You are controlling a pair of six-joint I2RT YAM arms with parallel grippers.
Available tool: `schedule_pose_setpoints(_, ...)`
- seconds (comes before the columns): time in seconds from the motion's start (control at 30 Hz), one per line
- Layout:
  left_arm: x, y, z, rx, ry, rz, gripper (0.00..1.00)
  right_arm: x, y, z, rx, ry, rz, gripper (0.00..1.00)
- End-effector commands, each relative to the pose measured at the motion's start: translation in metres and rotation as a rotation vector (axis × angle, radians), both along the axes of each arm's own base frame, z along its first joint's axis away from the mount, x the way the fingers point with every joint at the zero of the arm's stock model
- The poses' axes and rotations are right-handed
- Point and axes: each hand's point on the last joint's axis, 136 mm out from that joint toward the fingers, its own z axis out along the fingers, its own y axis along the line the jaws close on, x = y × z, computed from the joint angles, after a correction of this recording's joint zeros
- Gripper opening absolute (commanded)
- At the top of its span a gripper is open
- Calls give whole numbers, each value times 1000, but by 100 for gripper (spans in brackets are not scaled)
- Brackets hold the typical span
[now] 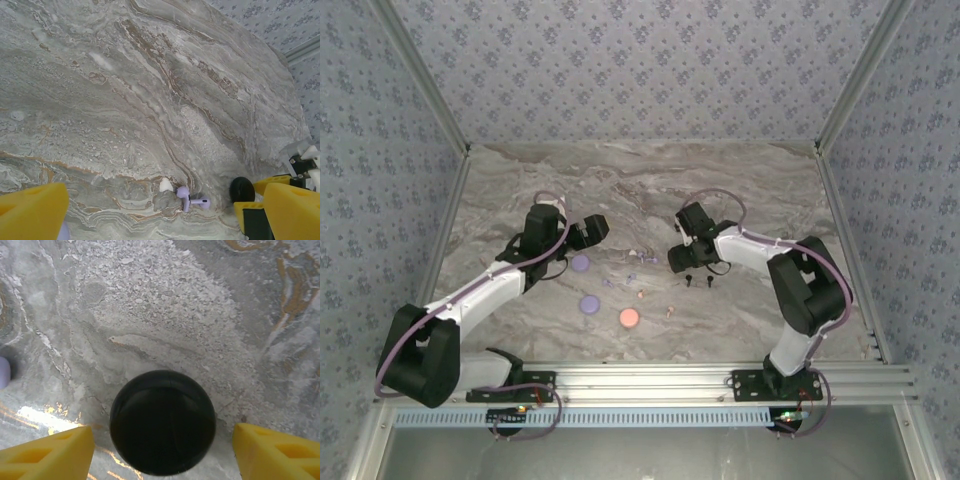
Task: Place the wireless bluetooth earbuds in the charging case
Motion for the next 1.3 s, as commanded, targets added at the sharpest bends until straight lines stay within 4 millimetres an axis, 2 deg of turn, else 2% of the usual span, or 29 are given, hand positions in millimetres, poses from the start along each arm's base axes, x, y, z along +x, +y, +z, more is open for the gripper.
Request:
schedule_pose_setpoints(0.0,5,-1,20,-8,-48,7,99,2,0,-1,-39,6,3,72)
schedule_pose_setpoints(0.53,3,0,23,-8,-54,6,99,5,0,-12,-63,12,5,55)
schedule_pose_setpoints(0.7,2,-1,24,-13,-52,-2,99,9,0,-1,-63,-34,21,52)
schedule_pose_setpoints(0.8,0,-4,28,-20,-59,-24,99,11,1,20,-41,-109,45,52)
schedule_pose_setpoints(0.97,-3,-16,46,-59,-80,-88,99,11,4,75,36,-304,116,51)
schedule_pose_setpoints(1.13,-13,-42,82,-162,-121,-236,98,0,12,146,152,-578,243,50)
schedule_pose_setpoints(1.27,-25,-62,109,-213,-147,-353,96,-16,19,192,191,-794,394,50)
